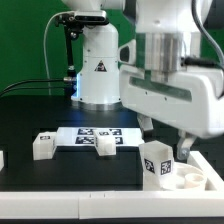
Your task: Assemble stool
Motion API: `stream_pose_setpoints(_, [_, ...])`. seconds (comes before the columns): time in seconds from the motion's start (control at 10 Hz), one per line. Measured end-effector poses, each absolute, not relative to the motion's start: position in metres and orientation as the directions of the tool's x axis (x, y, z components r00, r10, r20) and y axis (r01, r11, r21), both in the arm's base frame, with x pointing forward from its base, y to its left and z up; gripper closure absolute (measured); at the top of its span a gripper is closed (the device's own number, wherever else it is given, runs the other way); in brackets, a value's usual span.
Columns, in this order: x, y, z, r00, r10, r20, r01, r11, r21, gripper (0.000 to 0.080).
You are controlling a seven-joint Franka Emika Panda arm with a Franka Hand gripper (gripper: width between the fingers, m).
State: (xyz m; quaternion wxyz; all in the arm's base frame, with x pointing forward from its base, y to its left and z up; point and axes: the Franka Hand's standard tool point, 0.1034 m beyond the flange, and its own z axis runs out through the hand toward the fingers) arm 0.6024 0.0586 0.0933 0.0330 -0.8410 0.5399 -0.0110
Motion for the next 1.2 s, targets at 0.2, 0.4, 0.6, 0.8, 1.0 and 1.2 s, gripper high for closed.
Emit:
stream_pose_setpoints(0.2, [0.601,0.061,0.091,0.423,-0.906,-0.018,-0.905,-0.421,-0.063,0.0150])
stream_pose_setpoints(0.4, [0.601,0.062,0.091,0.449,-0.893,-0.016,-0.892,-0.447,-0.063,0.0150])
stream_pose_setpoints(0.6, [0.598,0.056,0.095,0.538,-0.843,-0.011,-0.841,-0.536,-0.068,0.0150])
stream_pose_setpoints(0.8, [0.576,0.044,0.106,0.724,-0.690,0.004,-0.688,-0.722,-0.075,0.0150])
stream_pose_setpoints(1.0, [0.575,0.043,0.106,0.815,-0.579,0.015,-0.577,-0.814,-0.072,0.0150])
stream_pose_setpoints(1.2, [0.575,0.043,0.106,0.874,-0.486,0.022,-0.484,-0.872,-0.070,0.0150])
